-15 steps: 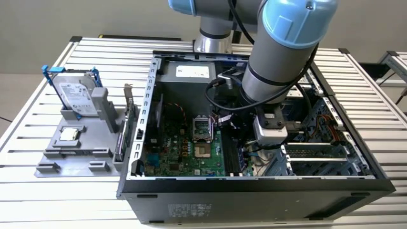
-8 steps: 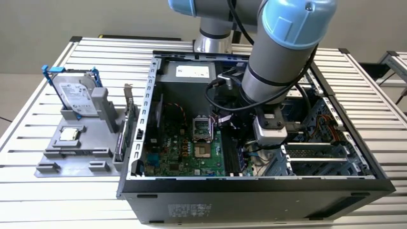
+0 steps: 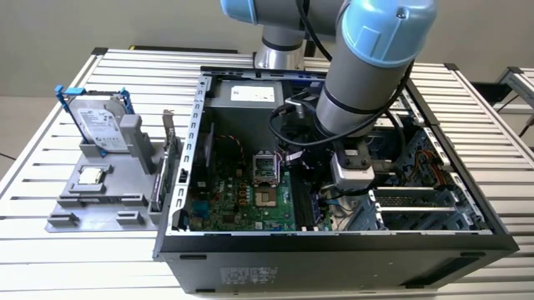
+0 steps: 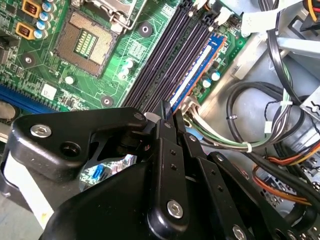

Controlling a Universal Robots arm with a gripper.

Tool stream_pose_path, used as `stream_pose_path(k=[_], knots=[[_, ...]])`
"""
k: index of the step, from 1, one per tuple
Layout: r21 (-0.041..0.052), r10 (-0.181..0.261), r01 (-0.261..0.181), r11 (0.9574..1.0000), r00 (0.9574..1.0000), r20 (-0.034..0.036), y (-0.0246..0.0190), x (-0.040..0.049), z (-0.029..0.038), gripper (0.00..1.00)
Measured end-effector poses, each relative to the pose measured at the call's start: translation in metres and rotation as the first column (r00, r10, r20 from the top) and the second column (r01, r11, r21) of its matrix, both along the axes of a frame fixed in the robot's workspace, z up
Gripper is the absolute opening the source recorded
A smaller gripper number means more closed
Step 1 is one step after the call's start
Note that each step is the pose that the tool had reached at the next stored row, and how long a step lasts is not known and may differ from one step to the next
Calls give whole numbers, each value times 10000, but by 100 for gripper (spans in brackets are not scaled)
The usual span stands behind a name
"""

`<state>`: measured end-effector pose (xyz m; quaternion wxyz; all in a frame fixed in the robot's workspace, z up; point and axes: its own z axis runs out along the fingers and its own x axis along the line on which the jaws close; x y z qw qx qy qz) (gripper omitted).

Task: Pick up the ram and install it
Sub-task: 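Insert the ram into the slot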

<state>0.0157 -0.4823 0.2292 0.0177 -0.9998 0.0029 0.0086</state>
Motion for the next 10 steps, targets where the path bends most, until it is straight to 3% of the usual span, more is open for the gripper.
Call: stream_pose_path(k=[10], knots=[[3, 1, -1, 10000, 10000, 1, 26, 13, -79, 0]])
